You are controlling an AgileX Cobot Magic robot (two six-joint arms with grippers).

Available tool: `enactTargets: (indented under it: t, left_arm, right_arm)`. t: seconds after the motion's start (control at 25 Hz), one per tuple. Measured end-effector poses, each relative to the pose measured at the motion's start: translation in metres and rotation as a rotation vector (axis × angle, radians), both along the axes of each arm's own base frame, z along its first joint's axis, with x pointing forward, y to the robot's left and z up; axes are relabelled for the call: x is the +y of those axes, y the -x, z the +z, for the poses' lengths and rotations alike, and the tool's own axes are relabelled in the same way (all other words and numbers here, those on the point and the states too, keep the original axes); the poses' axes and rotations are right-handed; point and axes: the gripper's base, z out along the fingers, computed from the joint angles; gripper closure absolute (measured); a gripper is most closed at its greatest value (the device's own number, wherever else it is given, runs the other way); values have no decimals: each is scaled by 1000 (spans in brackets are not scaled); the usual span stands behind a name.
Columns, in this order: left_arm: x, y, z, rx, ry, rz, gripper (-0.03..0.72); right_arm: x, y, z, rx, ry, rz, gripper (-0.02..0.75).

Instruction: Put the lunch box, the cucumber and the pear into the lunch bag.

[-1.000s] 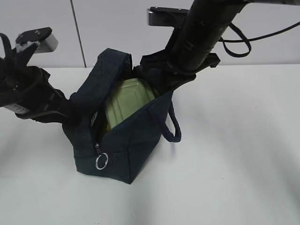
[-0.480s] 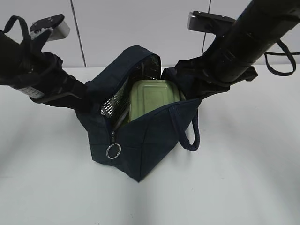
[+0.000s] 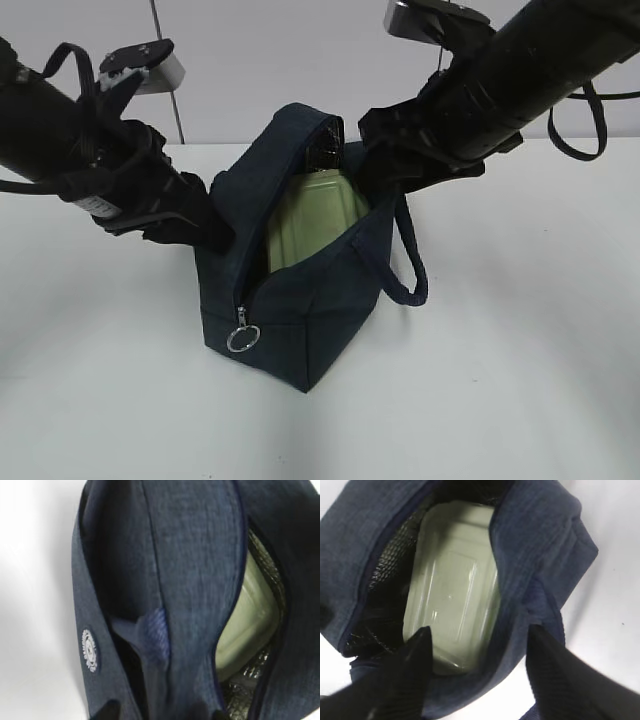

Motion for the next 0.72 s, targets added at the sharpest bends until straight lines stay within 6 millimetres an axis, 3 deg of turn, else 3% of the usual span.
enactTargets:
  t: [0.16, 0.52, 0.72]
  left_arm:
    - [2, 4, 13, -50, 9, -2, 298]
    - [14, 34, 63, -271, 48, -56, 287]
    - [27, 63, 54, -392, 97, -18, 287]
  right_arm:
    - [0, 0, 7, -57, -6, 8, 238]
    - [-5, 26, 53, -246, -80, 79, 230]
    - [-9, 61, 37, -321, -117, 112, 229]
